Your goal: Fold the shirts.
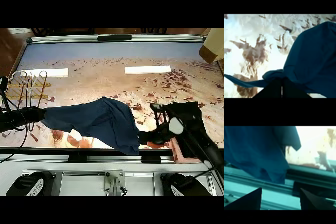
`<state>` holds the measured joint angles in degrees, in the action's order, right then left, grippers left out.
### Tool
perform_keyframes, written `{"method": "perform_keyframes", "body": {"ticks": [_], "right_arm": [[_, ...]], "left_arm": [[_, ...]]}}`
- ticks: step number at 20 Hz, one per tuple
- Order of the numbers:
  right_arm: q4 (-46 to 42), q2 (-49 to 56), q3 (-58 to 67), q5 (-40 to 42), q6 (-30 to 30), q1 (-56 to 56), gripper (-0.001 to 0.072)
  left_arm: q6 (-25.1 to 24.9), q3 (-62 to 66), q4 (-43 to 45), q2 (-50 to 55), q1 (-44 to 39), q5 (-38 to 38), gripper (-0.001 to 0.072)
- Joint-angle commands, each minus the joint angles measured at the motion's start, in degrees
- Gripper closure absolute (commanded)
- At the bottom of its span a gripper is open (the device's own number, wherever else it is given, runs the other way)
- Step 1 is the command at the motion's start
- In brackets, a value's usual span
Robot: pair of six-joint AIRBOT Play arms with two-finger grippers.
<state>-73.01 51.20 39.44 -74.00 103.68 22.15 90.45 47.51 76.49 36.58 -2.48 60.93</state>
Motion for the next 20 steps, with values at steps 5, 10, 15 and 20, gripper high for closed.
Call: {"method": "perform_keyframes", "body": {"ticks": [5,10,15,20], "right_arm": [[11.45,-3.85,-13.09,8.20,6.95,1.31,0.0133],[10.75,-3.76,-13.09,18.40,17.35,10.47,0.0133],[13.60,2.82,-13.07,22.36,16.52,14.91,0.0133],[12.07,5.90,-13.07,24.37,17.07,16.11,0.0154]], "left_arm": [[0.04,-0.04,0.04,0.02,-0.04,0.13,0.0677],[0.04,-0.04,0.04,0.02,-0.04,0.13,0.0676],[0.04,-0.04,0.04,0.02,-0.04,0.13,0.0676],[0.02,-0.04,0.04,0.02,-0.04,0.13,0.0676]]}}
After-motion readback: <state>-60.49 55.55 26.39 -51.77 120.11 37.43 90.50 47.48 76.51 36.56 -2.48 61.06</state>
